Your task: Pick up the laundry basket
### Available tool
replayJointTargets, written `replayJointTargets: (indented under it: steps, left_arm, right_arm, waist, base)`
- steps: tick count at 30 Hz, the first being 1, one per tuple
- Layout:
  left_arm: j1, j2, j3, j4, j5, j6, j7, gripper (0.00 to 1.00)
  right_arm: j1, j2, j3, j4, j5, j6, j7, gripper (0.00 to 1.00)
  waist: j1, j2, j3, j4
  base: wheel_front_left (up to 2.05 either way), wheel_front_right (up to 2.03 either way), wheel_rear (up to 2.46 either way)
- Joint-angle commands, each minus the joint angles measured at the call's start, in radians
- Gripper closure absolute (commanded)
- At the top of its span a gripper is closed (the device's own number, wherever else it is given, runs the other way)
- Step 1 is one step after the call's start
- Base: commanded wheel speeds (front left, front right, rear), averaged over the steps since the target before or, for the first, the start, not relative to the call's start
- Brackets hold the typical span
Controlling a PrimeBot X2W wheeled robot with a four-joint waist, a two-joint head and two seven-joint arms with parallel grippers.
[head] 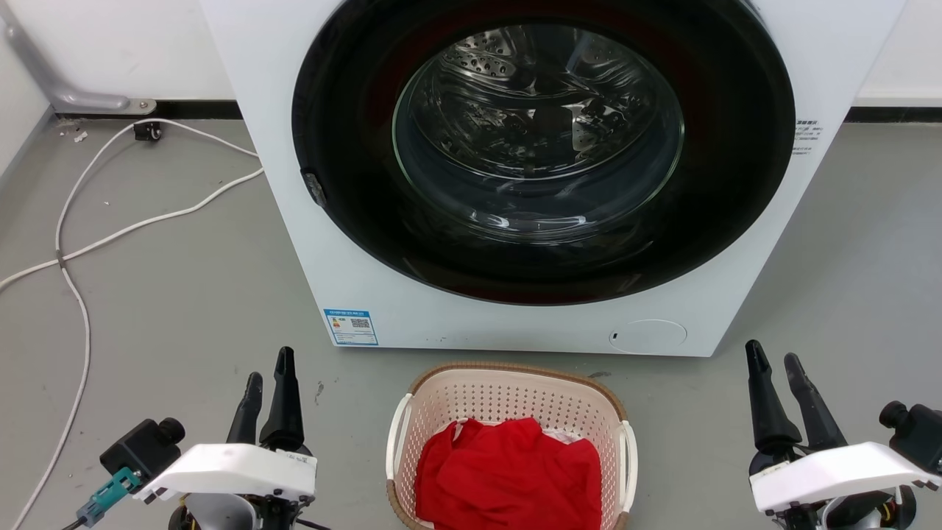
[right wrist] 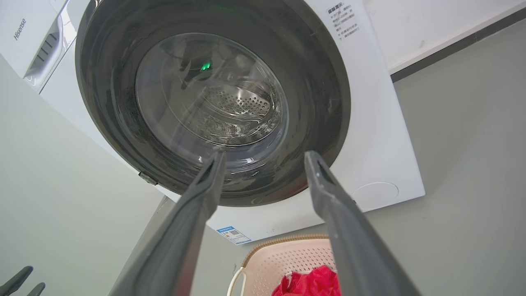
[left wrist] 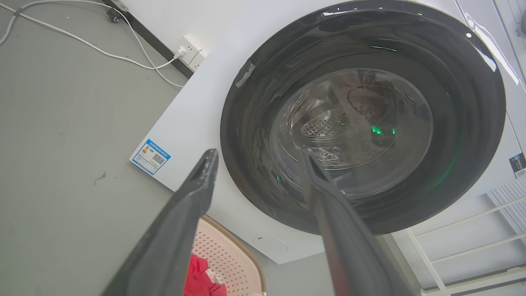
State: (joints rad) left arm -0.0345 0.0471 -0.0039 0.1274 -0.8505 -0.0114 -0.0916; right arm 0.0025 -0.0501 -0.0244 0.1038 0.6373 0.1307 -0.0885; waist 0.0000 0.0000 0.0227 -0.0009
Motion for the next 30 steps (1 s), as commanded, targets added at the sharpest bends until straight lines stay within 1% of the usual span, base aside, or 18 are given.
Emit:
replayJointTargets:
  steps: [1, 18, 30]
  left_arm:
    - [-0.001, 0.003, -0.004, -0.019, 0.031, 0.005, -0.008, 0.0]
    - [0.017, 0.004, -0.025, -0.03, 0.206, 0.027, -0.057, 0.0]
    - [0.03, 0.004, -0.031, -0.034, 0.311, 0.043, -0.087, 0.0]
  right_arm:
    - [0.001, -0.002, 0.002, -0.019, -0.035, 0.0, -0.012, 0.0]
    - [0.028, -0.001, 0.012, -0.048, -0.242, 0.0, -0.06, 0.0]
    - [0.044, -0.001, 0.015, -0.052, -0.383, 0.0, -0.09, 0.0]
  waist:
    - [0.0, 0.0, 0.0, 0.0]
    - [0.0, 0.0, 0.002, 0.001]
    - [0.0, 0.0, 0.0, 0.0]
  base:
    - [0.0, 0.0, 0.0]
    - [0.0, 0.0, 0.0]
    - [0.0, 0.0, 0.0]
